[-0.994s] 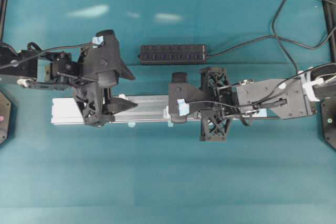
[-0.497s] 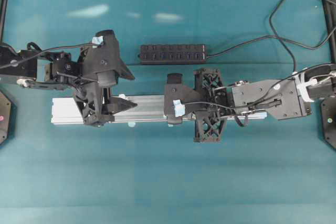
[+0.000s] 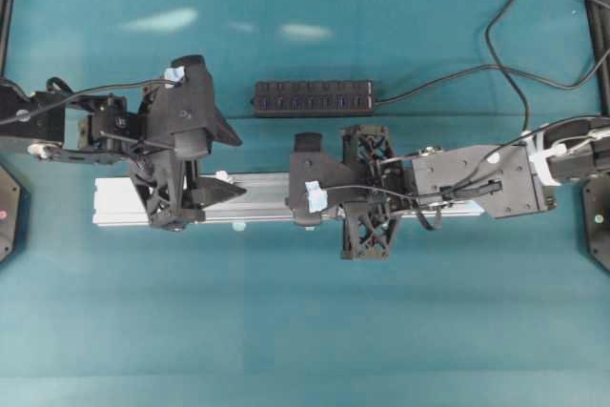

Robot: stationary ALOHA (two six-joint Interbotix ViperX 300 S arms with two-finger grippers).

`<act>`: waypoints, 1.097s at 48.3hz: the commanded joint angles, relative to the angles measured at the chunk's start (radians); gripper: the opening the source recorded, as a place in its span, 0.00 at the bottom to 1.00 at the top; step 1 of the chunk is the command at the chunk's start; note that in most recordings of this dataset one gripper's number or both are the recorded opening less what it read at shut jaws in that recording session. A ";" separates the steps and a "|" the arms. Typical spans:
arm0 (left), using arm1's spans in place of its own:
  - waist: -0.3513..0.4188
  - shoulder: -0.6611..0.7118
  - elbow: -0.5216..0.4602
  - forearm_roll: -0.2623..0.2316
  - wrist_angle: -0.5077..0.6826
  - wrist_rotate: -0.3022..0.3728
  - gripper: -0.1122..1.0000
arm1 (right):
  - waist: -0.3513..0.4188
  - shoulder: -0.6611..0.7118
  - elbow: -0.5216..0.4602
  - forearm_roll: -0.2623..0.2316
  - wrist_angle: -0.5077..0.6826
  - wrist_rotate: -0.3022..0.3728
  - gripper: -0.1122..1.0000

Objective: Pass the USB cable through three rings with both arms.

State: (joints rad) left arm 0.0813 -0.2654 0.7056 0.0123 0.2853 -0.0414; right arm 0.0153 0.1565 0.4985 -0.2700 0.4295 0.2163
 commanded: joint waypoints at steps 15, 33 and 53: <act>0.000 -0.018 -0.003 0.002 -0.011 -0.002 0.90 | -0.002 0.002 -0.025 0.002 -0.031 0.009 0.01; -0.015 0.032 0.064 0.002 -0.216 -0.002 0.89 | -0.006 -0.005 -0.012 -0.002 -0.046 0.038 0.01; -0.040 0.215 0.043 0.002 -0.337 0.000 0.89 | -0.012 -0.008 -0.009 0.002 -0.061 0.043 0.01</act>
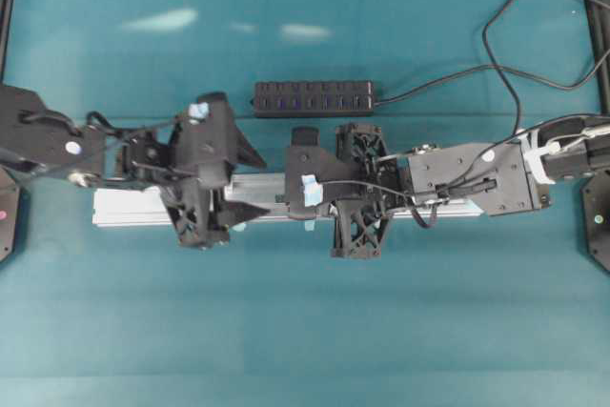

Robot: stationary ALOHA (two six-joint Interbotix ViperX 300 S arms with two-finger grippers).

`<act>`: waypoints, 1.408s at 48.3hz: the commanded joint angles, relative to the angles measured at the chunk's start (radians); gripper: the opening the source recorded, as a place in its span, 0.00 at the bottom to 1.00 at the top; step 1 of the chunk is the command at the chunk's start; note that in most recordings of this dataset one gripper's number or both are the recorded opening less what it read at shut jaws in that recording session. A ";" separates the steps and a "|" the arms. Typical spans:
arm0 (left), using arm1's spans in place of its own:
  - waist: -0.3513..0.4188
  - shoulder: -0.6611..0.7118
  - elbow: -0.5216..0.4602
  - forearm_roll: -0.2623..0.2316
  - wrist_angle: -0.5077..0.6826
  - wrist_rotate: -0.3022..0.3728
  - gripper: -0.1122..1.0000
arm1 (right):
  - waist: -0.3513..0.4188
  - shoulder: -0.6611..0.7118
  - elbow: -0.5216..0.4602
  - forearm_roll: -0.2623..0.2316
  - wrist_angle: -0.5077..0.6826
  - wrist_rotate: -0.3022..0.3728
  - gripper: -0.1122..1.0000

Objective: Pass the USB cable through three rings with both arms.

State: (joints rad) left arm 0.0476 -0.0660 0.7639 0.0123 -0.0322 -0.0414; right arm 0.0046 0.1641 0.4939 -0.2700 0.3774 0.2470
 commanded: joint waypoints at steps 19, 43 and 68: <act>-0.002 0.109 -0.028 0.002 -0.115 -0.002 0.89 | 0.000 -0.015 0.000 0.014 -0.028 0.012 0.01; 0.002 0.147 -0.061 0.002 -0.115 -0.003 0.89 | 0.000 -0.017 0.002 0.015 -0.028 0.011 0.01; 0.002 0.153 -0.066 0.002 -0.130 0.006 0.30 | 0.000 -0.017 0.002 0.015 -0.031 0.012 0.01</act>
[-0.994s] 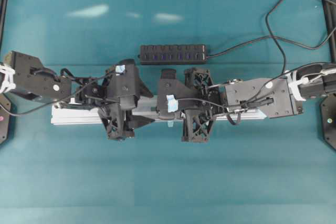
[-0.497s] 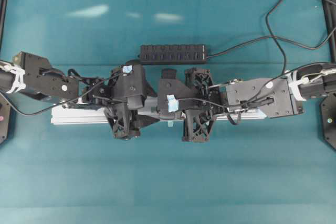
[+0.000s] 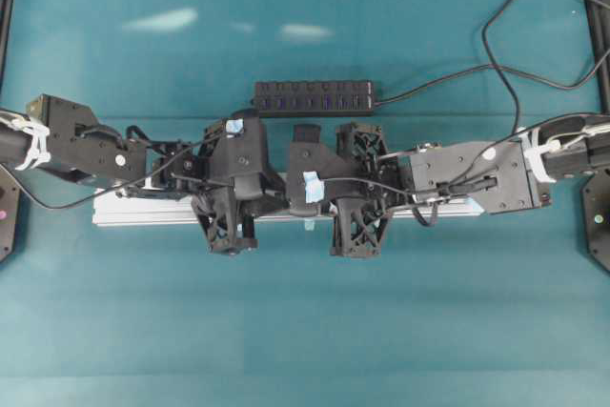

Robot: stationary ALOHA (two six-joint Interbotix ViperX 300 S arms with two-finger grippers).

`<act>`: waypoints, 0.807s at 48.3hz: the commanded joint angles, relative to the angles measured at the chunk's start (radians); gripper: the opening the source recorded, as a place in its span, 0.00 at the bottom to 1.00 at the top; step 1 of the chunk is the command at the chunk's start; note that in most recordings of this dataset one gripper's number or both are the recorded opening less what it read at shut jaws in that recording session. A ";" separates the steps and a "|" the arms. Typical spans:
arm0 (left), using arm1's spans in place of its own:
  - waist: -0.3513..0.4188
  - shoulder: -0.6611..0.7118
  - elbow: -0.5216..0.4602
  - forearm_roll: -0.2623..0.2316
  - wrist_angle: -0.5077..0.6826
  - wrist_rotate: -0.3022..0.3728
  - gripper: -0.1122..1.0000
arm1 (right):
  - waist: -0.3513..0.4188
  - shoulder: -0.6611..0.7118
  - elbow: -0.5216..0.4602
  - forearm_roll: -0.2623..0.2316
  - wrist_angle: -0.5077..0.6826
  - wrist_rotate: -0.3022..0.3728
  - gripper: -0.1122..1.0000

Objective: Pass the USB cable through three rings with both arms.

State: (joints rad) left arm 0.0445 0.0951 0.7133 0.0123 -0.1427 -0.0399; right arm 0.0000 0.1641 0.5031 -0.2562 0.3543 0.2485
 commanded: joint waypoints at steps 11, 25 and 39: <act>0.003 -0.006 -0.020 0.002 -0.041 0.008 0.30 | 0.003 -0.017 -0.008 0.002 -0.008 0.011 0.01; 0.003 -0.011 -0.018 0.002 -0.025 0.006 0.30 | 0.005 -0.017 -0.006 0.002 0.000 0.011 0.01; 0.002 -0.029 -0.017 0.002 0.031 0.008 0.30 | 0.011 -0.017 -0.008 0.002 0.055 0.012 0.15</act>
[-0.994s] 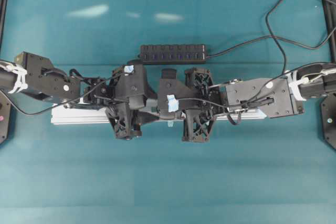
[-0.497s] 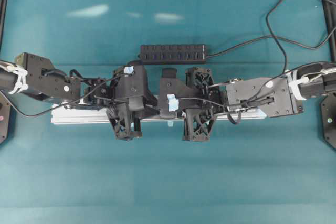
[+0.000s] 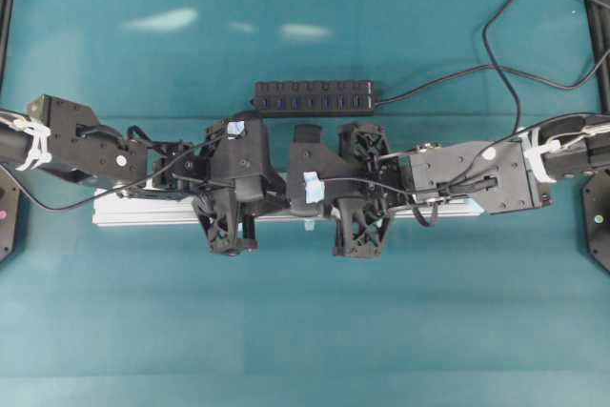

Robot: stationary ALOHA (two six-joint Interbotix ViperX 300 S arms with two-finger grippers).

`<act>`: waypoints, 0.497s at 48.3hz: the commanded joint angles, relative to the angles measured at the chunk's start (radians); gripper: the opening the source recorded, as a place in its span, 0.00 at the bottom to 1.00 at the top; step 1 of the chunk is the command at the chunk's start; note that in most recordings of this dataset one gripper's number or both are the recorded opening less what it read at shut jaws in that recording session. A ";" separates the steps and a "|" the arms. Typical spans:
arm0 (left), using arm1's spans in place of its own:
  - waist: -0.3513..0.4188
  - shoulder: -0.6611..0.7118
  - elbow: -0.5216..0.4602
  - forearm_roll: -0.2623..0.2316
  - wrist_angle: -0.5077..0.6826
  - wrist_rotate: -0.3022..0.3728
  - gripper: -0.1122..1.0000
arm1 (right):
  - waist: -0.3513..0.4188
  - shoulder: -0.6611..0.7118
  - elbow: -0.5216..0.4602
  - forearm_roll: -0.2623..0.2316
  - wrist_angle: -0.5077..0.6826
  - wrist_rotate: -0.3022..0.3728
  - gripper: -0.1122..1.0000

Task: Pass the USB cable through three rings with both arms.
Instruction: 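Regrasp the plug with the right gripper past the middle ring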

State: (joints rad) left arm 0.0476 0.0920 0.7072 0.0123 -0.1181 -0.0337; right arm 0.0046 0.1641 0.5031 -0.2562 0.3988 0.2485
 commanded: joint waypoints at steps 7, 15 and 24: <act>-0.002 -0.040 -0.009 0.002 0.034 0.002 0.30 | 0.005 -0.028 -0.008 0.002 0.035 0.011 0.44; 0.000 -0.060 -0.006 0.002 0.072 0.003 0.30 | 0.002 -0.049 -0.008 -0.002 0.032 0.011 0.79; 0.000 -0.078 0.000 0.002 0.118 0.005 0.30 | -0.002 -0.061 -0.008 -0.002 0.023 0.011 0.75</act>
State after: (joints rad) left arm 0.0476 0.0399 0.7118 0.0123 -0.0107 -0.0307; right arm 0.0061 0.1258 0.5031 -0.2562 0.4310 0.2500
